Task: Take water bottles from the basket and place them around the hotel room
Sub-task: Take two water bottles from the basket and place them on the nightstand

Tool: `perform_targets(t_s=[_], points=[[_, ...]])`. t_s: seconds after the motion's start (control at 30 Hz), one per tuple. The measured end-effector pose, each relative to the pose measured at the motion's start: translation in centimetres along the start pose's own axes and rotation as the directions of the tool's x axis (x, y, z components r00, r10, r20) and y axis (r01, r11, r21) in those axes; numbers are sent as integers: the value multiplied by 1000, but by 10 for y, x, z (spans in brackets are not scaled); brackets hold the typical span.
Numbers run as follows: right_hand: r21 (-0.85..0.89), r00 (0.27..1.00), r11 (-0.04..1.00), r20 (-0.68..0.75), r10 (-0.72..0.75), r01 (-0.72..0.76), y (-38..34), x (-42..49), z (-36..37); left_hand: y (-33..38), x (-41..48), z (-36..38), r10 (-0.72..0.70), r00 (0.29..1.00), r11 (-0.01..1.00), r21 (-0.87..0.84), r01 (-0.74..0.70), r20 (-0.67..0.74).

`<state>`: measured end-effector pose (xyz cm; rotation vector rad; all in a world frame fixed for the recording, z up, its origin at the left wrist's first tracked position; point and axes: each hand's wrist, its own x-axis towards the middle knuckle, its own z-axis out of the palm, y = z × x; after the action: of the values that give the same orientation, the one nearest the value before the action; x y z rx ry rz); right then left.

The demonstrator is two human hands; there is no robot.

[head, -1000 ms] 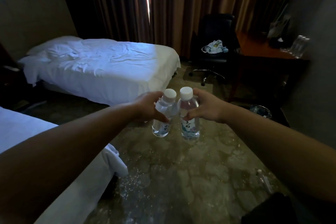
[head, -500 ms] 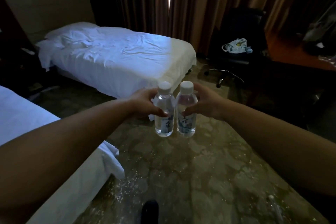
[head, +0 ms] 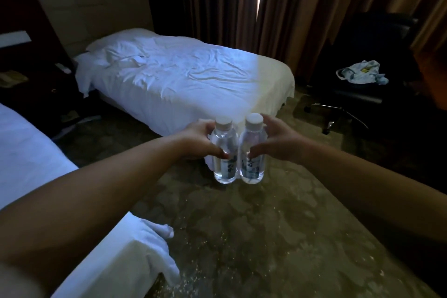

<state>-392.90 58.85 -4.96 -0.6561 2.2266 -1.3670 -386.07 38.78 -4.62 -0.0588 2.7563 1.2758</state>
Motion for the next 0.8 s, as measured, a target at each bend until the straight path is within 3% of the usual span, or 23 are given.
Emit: perform_targets(t_s=[0.23, 0.43, 0.63, 0.8], points=[[-118, 997, 990, 45, -70, 75, -31, 93, 12, -34, 41, -58, -75, 990, 994, -92, 65, -118], [-117, 983, 980, 108, -150, 162, -40, 155, 24, -55, 57, -89, -139, 975, 985, -130, 117, -176], [-131, 941, 955, 251, -227, 266, -35, 225, 26, -75, 89, -105, -231, 941, 970, -136, 203, -245], [-101, 860, 932, 430, -275, 348, -35, 294, 6, -81, 131, -116, -308, 898, 950, -161, 269, -316]])
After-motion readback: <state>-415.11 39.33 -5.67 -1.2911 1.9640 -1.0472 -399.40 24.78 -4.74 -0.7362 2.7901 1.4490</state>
